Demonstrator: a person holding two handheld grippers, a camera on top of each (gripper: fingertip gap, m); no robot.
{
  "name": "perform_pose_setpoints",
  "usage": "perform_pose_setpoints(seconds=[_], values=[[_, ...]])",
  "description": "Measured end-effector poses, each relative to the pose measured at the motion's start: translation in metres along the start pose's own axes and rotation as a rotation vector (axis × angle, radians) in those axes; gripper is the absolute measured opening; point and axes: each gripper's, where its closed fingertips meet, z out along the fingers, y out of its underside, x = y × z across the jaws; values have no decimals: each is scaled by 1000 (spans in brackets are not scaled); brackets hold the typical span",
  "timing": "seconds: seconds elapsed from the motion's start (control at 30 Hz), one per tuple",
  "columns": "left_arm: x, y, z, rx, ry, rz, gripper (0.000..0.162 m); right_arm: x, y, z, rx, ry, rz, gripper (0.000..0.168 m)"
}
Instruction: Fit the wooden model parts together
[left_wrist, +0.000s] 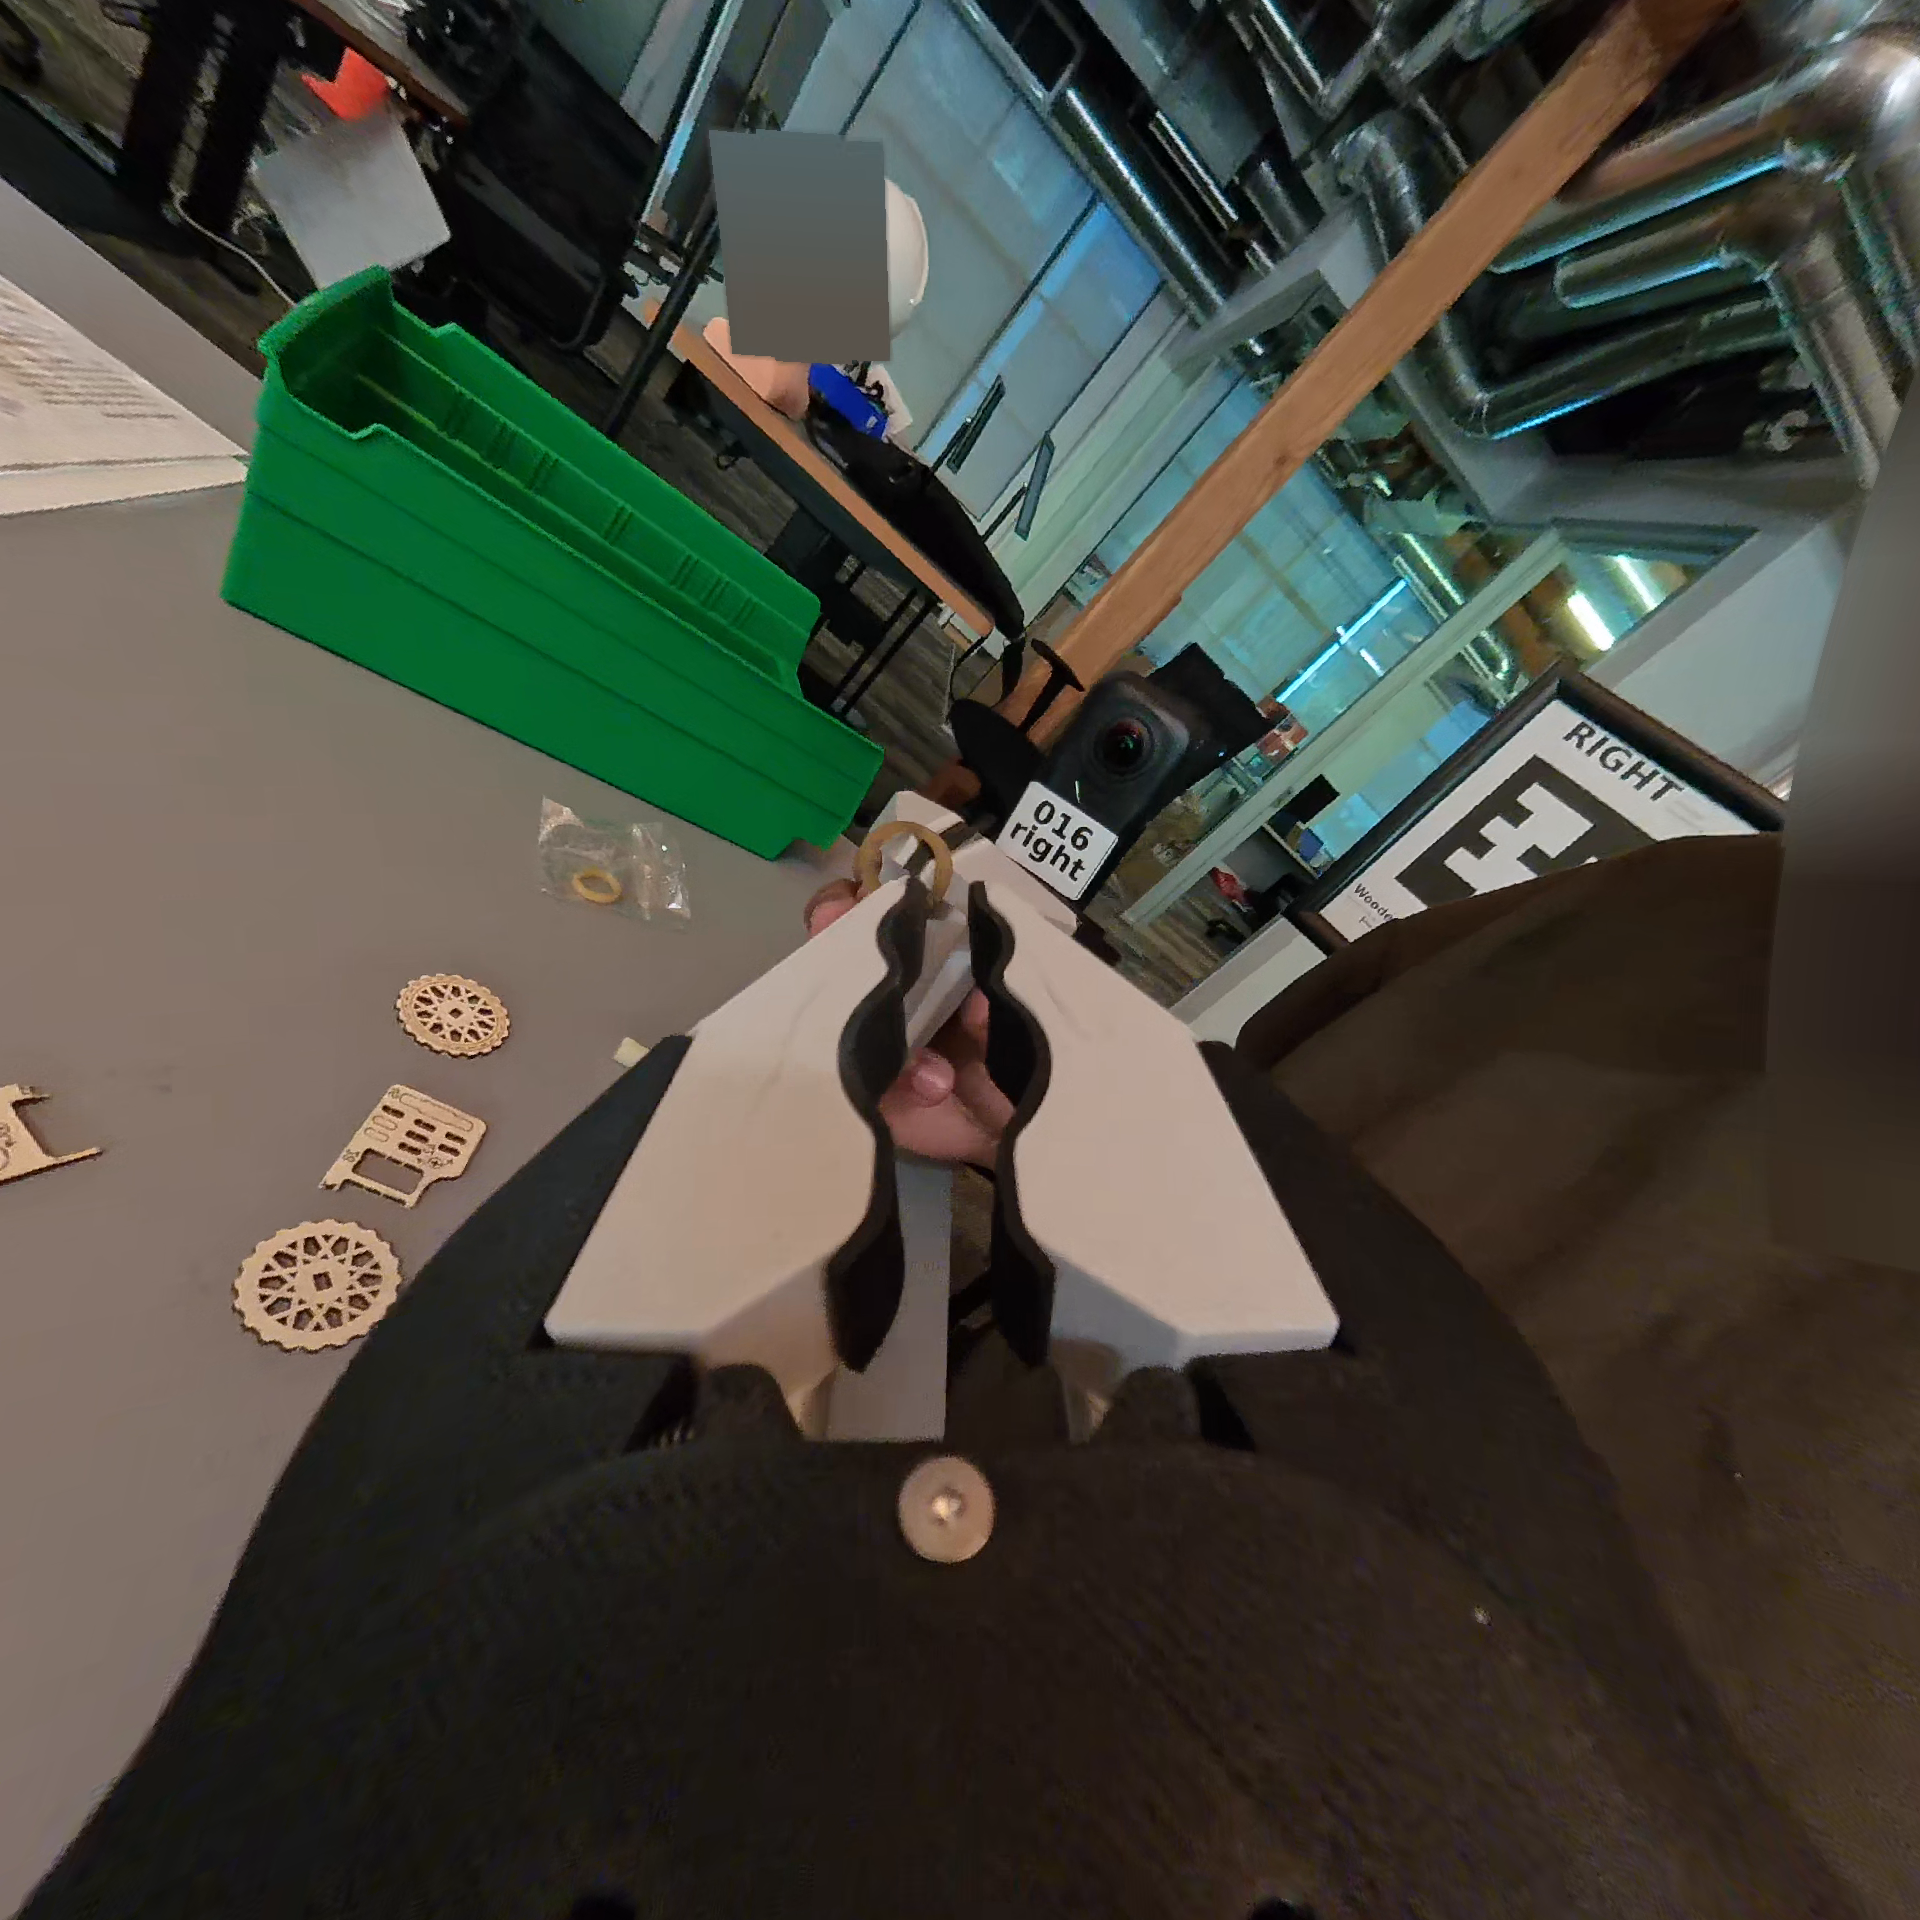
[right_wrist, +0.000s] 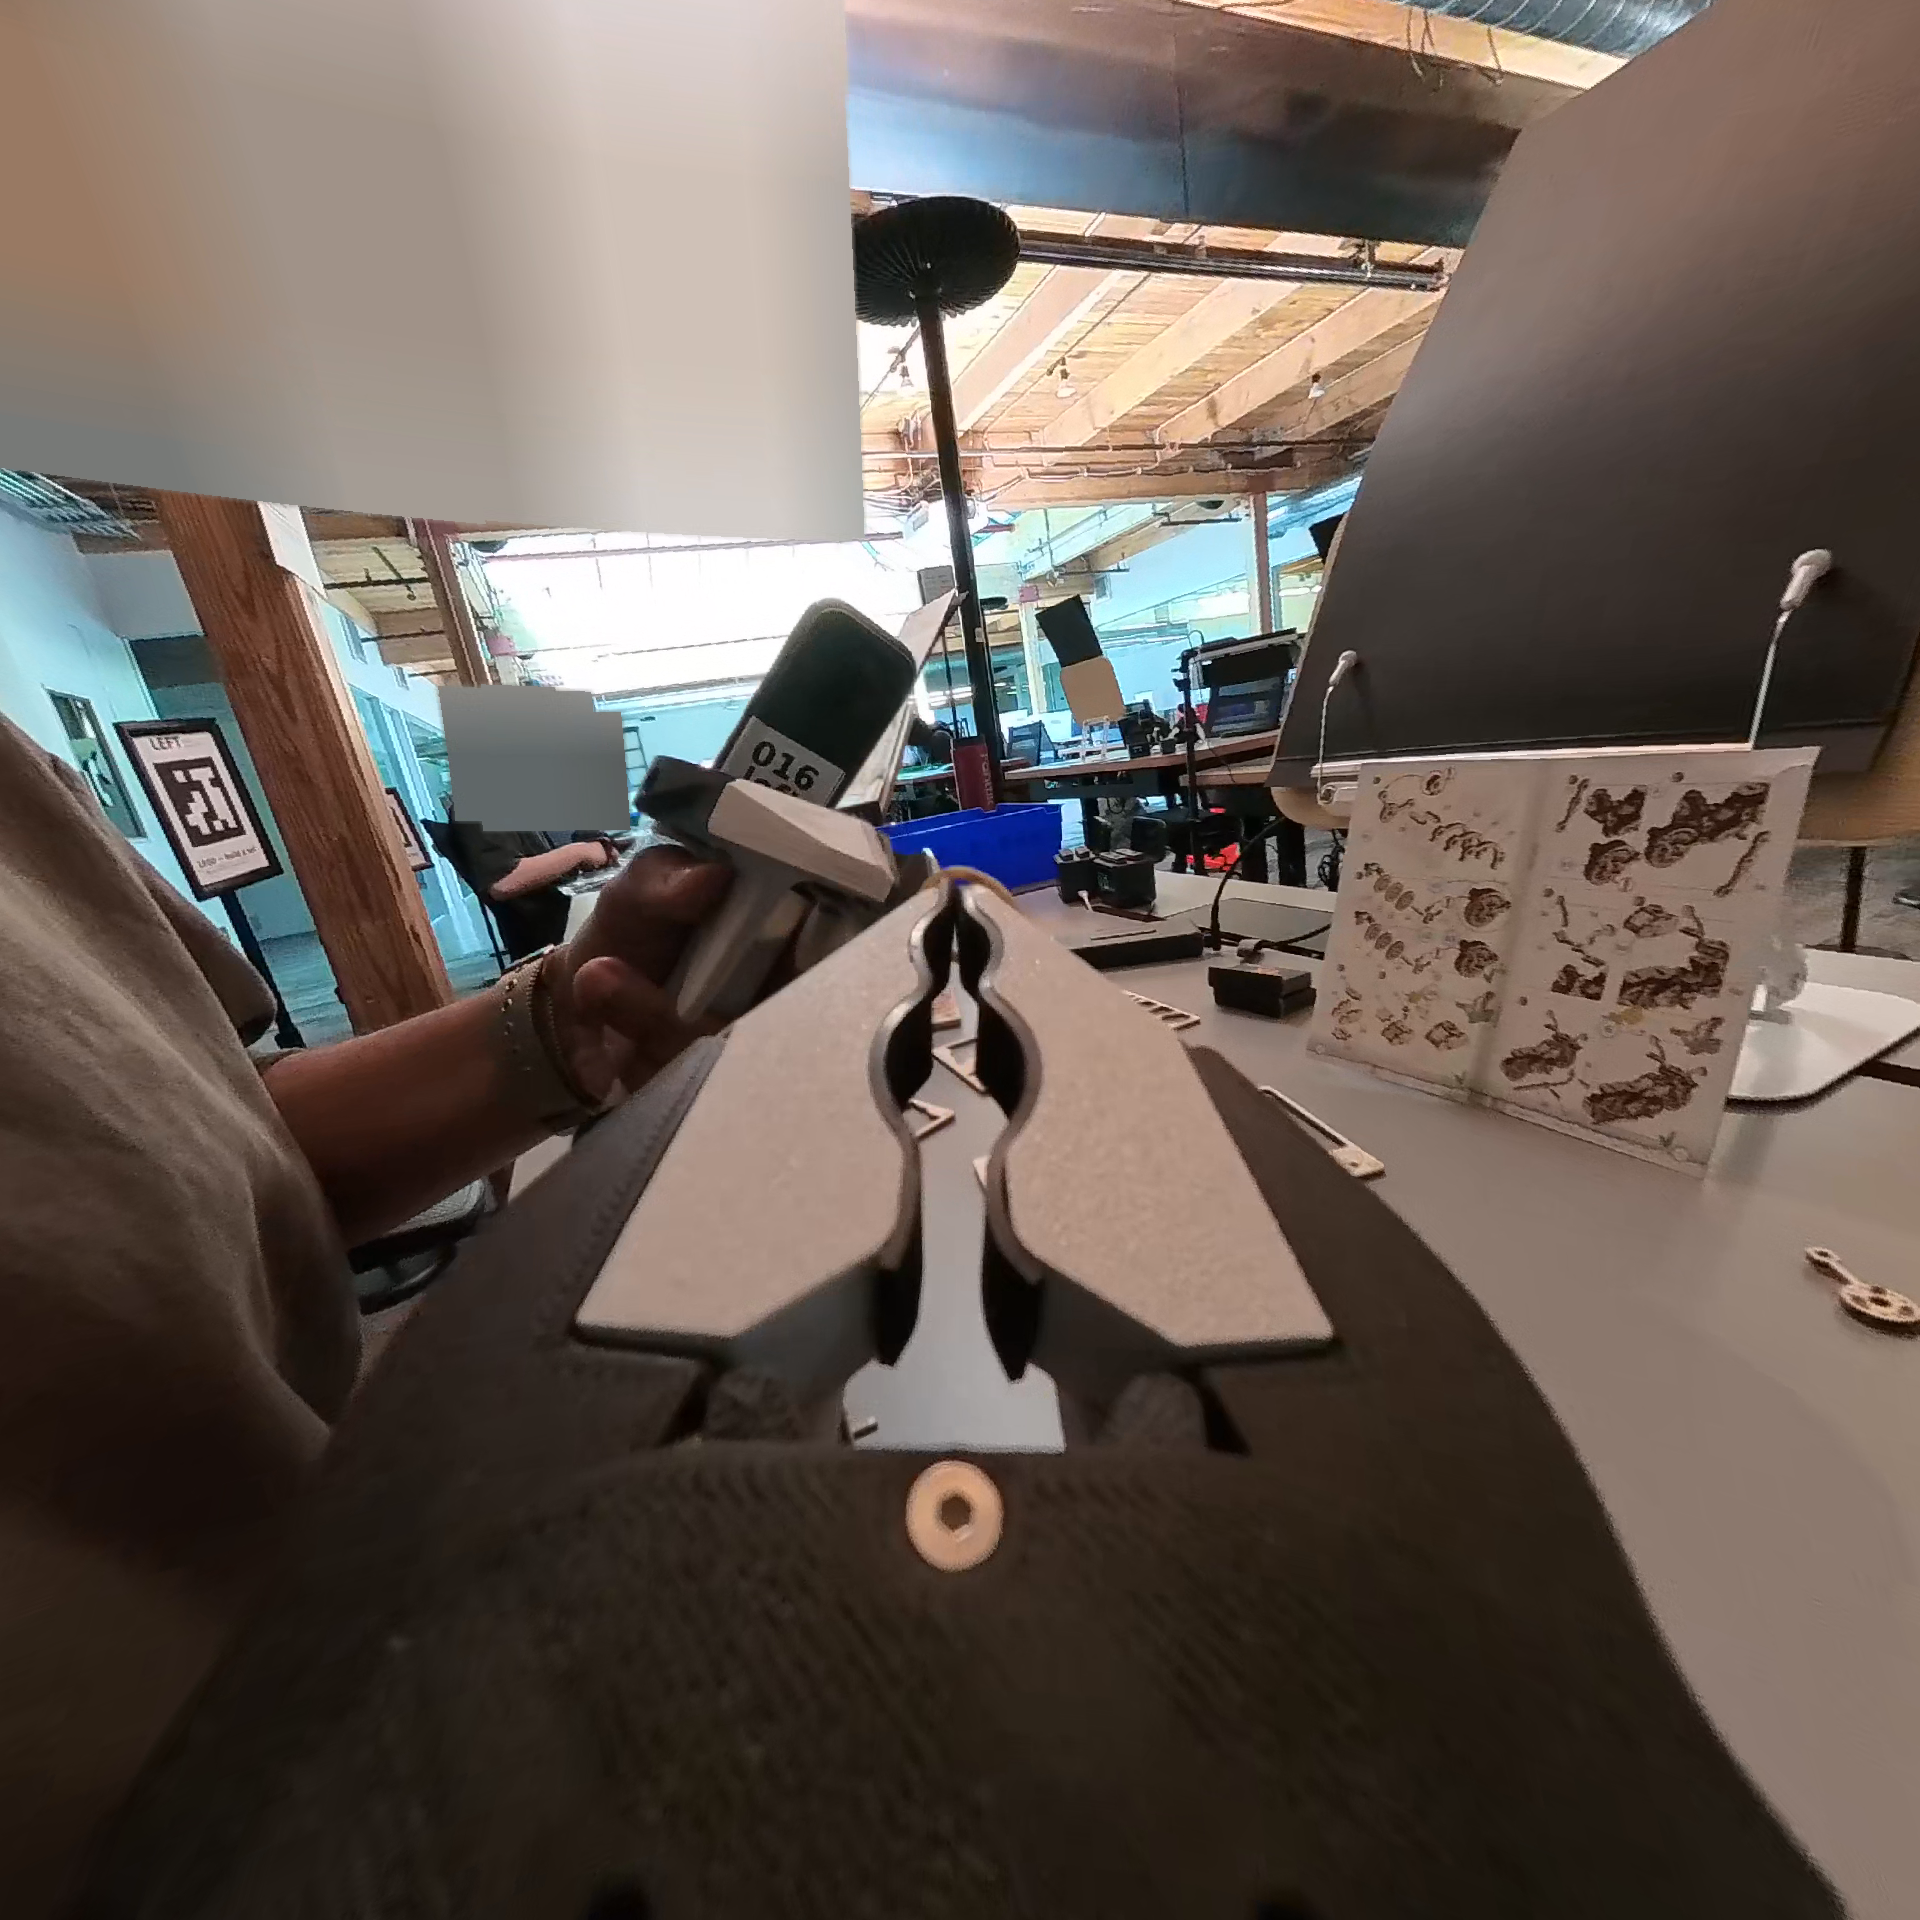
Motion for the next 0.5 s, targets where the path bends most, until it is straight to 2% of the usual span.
perform_pose_setpoints(seconds=[0.17,0.27,0.5], values=[[-5,-4,-7,17,-3,-1,5,-3,0,-1,2,-33,20,0],[-11,0,-9,9,9,-48,0,-8,4,0,-22,-65,17,0],[-5,11,-9,-24,103,-142,0,-15,15,1,-98,-96,-19,0]])
